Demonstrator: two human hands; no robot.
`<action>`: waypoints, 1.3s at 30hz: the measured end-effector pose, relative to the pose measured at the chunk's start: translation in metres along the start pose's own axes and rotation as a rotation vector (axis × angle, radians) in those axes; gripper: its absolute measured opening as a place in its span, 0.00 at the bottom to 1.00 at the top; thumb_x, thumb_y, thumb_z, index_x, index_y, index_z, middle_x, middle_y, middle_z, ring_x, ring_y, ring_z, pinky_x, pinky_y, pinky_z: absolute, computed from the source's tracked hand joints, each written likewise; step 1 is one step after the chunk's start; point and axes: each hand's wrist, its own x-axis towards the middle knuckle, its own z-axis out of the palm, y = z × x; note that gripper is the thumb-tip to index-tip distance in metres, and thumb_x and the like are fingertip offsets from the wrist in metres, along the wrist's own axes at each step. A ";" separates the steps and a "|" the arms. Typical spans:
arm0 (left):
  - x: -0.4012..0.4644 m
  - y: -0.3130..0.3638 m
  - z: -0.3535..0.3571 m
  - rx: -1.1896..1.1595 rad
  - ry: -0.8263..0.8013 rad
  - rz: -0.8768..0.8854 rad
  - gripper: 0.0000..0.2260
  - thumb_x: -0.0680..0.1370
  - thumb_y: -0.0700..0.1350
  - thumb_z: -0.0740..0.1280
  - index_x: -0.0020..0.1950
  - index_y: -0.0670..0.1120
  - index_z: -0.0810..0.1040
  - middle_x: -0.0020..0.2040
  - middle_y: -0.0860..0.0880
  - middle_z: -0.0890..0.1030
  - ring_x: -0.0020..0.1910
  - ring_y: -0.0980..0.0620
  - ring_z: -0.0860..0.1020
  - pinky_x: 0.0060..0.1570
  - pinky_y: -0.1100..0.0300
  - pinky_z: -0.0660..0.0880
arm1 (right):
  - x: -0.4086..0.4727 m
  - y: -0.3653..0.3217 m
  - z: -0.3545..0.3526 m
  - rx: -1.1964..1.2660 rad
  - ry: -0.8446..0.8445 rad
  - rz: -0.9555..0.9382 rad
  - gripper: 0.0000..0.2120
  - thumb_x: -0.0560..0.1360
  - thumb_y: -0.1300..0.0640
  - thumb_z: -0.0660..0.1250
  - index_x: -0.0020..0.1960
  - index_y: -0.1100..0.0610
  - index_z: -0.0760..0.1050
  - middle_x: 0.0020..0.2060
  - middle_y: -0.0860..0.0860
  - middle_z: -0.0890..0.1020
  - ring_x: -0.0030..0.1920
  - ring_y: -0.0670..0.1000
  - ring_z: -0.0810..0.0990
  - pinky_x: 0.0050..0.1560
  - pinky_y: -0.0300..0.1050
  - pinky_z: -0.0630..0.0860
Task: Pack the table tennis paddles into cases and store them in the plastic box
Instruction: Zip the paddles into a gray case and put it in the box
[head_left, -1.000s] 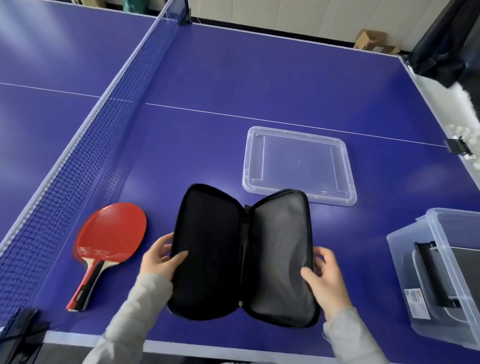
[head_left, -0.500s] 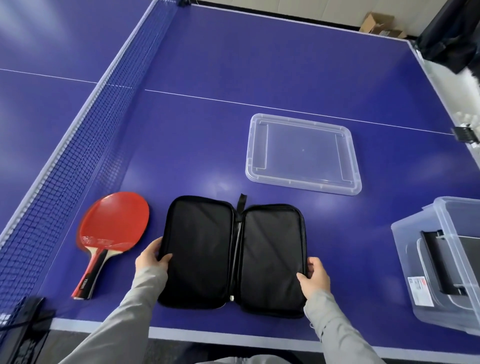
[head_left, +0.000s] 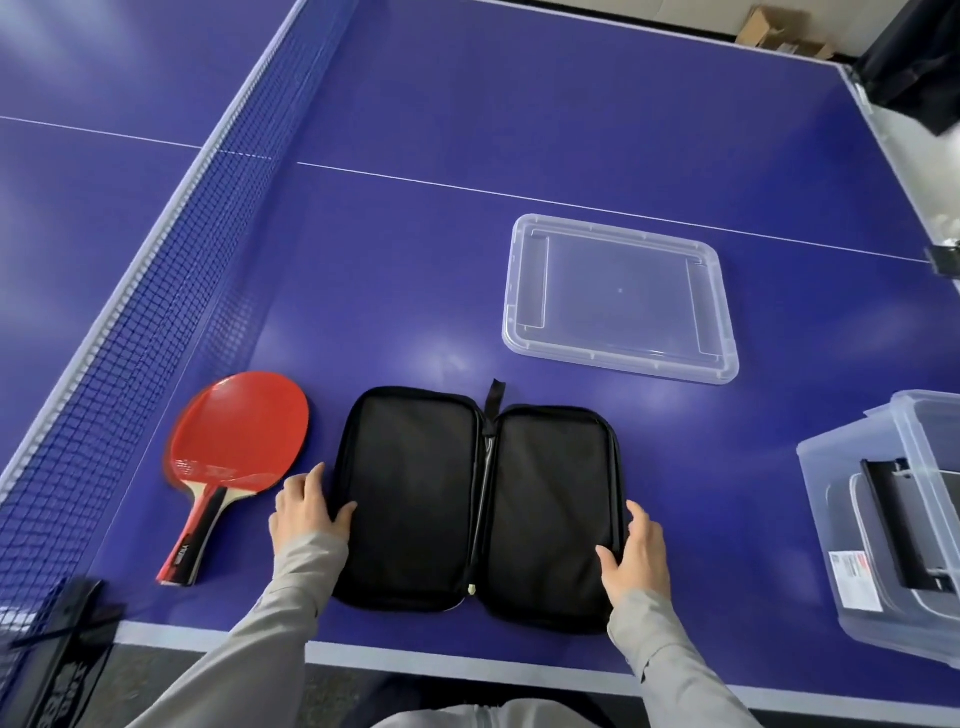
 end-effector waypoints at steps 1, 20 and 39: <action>-0.002 -0.003 -0.003 0.002 0.042 0.037 0.29 0.71 0.44 0.73 0.70 0.42 0.69 0.63 0.40 0.71 0.63 0.39 0.68 0.58 0.43 0.64 | -0.001 0.002 -0.001 -0.010 -0.007 -0.029 0.31 0.72 0.63 0.70 0.72 0.58 0.62 0.63 0.57 0.70 0.64 0.58 0.71 0.58 0.53 0.74; 0.031 -0.111 -0.058 -0.077 0.131 -0.277 0.21 0.69 0.47 0.74 0.58 0.39 0.76 0.53 0.35 0.75 0.56 0.32 0.71 0.57 0.39 0.71 | -0.025 0.006 0.000 0.015 -0.038 0.015 0.29 0.72 0.64 0.70 0.70 0.62 0.64 0.65 0.60 0.68 0.65 0.60 0.70 0.65 0.53 0.70; 0.022 -0.105 -0.058 -0.314 0.207 -0.238 0.09 0.70 0.48 0.73 0.42 0.43 0.77 0.42 0.42 0.77 0.44 0.38 0.76 0.48 0.45 0.73 | -0.035 -0.005 0.000 -0.130 -0.098 0.064 0.34 0.74 0.63 0.68 0.75 0.58 0.57 0.69 0.59 0.65 0.69 0.59 0.66 0.67 0.52 0.67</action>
